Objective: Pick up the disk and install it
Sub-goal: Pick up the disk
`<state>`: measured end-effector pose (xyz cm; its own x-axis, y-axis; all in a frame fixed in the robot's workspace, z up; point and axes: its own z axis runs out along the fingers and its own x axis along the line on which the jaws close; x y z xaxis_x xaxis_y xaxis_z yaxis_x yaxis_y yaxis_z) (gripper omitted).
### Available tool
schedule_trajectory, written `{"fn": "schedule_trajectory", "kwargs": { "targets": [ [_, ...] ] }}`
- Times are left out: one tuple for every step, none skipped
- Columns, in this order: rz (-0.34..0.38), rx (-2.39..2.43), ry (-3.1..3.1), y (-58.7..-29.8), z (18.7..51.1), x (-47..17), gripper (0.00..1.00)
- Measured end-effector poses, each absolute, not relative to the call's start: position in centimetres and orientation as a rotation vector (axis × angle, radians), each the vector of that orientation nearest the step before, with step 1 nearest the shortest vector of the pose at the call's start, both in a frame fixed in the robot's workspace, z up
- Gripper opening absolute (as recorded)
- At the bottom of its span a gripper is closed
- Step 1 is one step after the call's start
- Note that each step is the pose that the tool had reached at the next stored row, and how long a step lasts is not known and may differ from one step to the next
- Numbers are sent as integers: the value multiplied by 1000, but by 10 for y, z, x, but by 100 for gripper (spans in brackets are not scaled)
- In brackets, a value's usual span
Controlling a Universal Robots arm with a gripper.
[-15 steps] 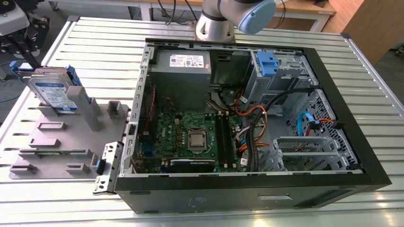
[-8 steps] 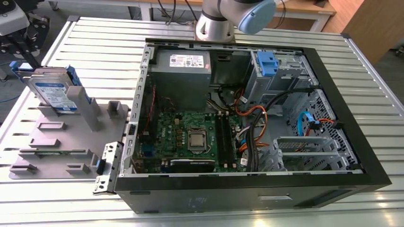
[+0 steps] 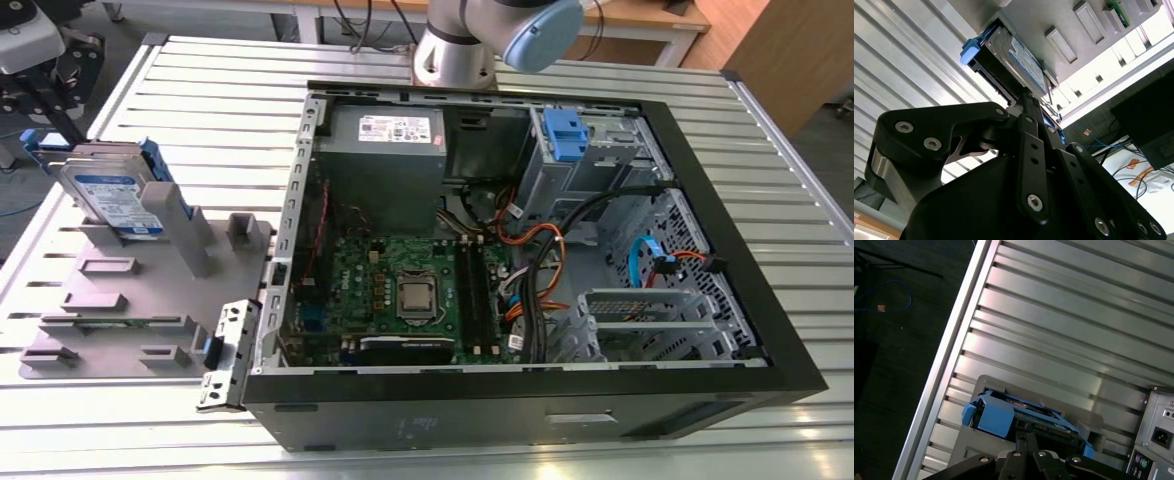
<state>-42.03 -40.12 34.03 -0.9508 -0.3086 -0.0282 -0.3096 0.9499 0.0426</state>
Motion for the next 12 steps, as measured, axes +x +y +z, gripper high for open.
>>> {"fn": "schedule_trajectory", "kwargs": {
  "targets": [
    [73,-497,3080,-401,340,-420,11],
    [73,-504,3079,-401,340,-420,11],
    [73,-512,3078,-401,340,-420,11],
    [73,-517,3077,-401,340,-420,11],
    [73,-518,3077,-401,340,-420,11],
    [73,-518,3077,-401,340,-420,11],
    [73,-519,3077,-401,340,-420,11],
    [73,-519,3077,-401,340,-420,11],
    [73,-519,3077,-401,340,-420,11],
    [73,-519,3077,-401,340,-420,11],
    [73,-519,3077,-401,340,-420,11],
    [73,-519,3077,-401,340,-420,11]
  ]
}}
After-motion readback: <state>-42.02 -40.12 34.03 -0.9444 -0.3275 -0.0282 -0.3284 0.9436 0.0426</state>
